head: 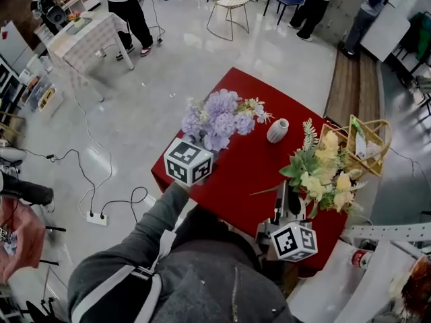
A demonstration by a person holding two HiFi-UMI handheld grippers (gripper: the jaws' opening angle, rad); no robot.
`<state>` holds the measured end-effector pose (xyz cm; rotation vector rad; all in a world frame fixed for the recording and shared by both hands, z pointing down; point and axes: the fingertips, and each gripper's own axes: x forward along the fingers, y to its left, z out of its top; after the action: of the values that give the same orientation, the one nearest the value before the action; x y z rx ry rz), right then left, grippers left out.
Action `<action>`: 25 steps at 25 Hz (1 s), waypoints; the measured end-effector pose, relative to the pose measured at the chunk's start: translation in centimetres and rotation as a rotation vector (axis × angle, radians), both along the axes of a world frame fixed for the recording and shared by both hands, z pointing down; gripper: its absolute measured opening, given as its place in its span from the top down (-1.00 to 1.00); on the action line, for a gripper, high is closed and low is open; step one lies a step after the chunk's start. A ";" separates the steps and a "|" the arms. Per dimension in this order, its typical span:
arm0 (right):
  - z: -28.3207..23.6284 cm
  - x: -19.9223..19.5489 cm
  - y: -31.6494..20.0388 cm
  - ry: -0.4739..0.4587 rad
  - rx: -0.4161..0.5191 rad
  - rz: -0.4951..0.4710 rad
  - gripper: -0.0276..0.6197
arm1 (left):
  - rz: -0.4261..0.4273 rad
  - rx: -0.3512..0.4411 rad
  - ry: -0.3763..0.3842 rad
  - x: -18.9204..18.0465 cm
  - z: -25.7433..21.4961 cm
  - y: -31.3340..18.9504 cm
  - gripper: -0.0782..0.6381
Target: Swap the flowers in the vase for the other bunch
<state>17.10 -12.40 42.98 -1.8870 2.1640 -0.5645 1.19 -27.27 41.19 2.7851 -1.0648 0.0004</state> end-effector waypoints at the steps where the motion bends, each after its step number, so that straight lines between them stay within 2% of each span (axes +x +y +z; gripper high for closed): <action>1: 0.1 0.0 0.0 0.000 -0.003 0.000 0.82 | 0.005 -0.006 -0.001 0.1 0.3 0.4 0.62; 9: 0.7 0.8 0.4 -0.004 -0.016 0.018 0.82 | 0.032 -0.033 0.008 0.5 2.7 4.1 0.62; 14: 0.5 1.1 0.5 0.008 -0.020 0.028 0.82 | 0.048 -0.078 0.012 0.3 4.1 5.2 0.62; 20: 0.8 1.1 0.7 0.019 -0.022 0.029 0.82 | 0.040 -0.024 -0.015 0.5 3.7 5.4 0.68; 25: 0.9 1.4 1.0 0.016 -0.024 0.031 0.82 | 0.058 -0.061 0.024 1.5 3.5 5.6 0.68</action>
<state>18.47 -11.41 43.92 -1.9400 2.1431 -0.5746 2.70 -21.66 44.65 2.7531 -0.9624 0.0063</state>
